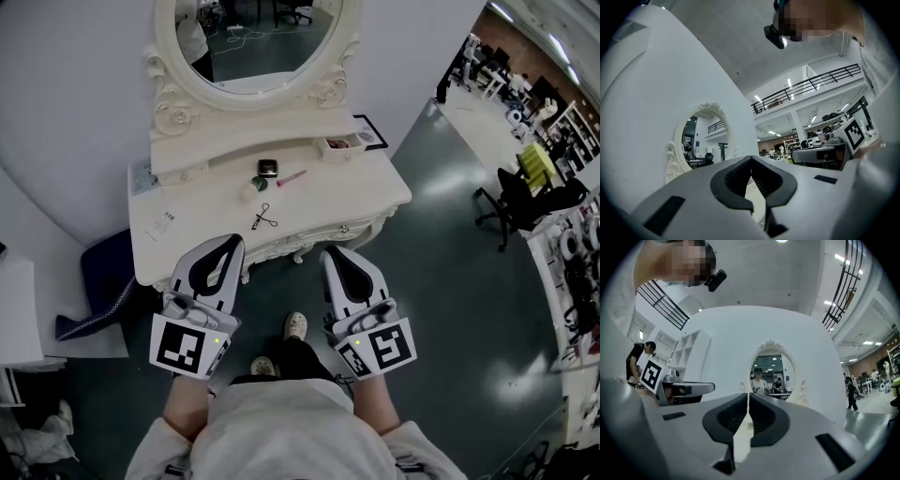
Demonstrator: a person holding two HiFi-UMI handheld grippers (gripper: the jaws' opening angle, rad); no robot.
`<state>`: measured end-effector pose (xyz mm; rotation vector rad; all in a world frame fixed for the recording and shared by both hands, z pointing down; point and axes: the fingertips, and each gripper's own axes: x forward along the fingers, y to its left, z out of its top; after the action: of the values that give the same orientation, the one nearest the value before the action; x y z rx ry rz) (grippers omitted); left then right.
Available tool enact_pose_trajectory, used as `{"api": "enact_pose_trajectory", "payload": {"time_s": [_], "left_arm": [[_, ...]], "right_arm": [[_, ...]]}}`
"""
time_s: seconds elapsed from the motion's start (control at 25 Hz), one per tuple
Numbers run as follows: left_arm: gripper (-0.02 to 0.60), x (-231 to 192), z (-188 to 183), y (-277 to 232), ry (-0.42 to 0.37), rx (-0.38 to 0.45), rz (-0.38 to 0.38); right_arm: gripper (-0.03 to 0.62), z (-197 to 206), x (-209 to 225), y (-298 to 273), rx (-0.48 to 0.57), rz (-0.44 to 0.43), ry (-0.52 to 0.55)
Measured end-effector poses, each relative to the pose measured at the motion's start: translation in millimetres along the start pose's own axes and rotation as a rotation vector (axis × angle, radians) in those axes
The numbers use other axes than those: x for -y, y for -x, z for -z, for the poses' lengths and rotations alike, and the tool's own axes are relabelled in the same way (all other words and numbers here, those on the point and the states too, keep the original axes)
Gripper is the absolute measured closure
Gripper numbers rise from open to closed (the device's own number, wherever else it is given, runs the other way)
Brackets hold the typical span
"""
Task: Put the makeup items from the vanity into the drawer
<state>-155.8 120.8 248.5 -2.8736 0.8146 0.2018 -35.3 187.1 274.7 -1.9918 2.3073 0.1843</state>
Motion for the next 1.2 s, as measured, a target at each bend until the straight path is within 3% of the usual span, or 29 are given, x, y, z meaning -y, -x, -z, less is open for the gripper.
{"api": "enact_pose_trajectory", "payload": {"time_s": [0.28, 0.44, 0.56, 0.84, 1.0, 1.2], "left_arm": [[0.566, -13, 11, -44, -0.006, -0.027, -0.014], [0.566, -21, 8, -75, -0.004, 0.014, -0.035], [0.566, -25, 21, -92, -0.005, -0.041, -0.039], [0.566, -41, 16, -133, -0.018, 0.016, -0.102], [0.566, -44, 26, -148, -0.025, -0.033, -0.127], [0.566, -45, 25, -170, -0.049, -0.022, -0.164]], "right_arm": [[0.568, 2, 39, -34, 0.005, -0.019, 0.0], [0.568, 2, 63, -55, 0.008, -0.04, 0.007], [0.568, 3, 80, -72, 0.011, -0.057, 0.007], [0.568, 8, 114, -107, 0.015, -0.11, 0.0], [0.568, 12, 131, -122, 0.017, -0.141, -0.011], [0.568, 14, 152, -136, 0.029, -0.184, -0.011]]}}
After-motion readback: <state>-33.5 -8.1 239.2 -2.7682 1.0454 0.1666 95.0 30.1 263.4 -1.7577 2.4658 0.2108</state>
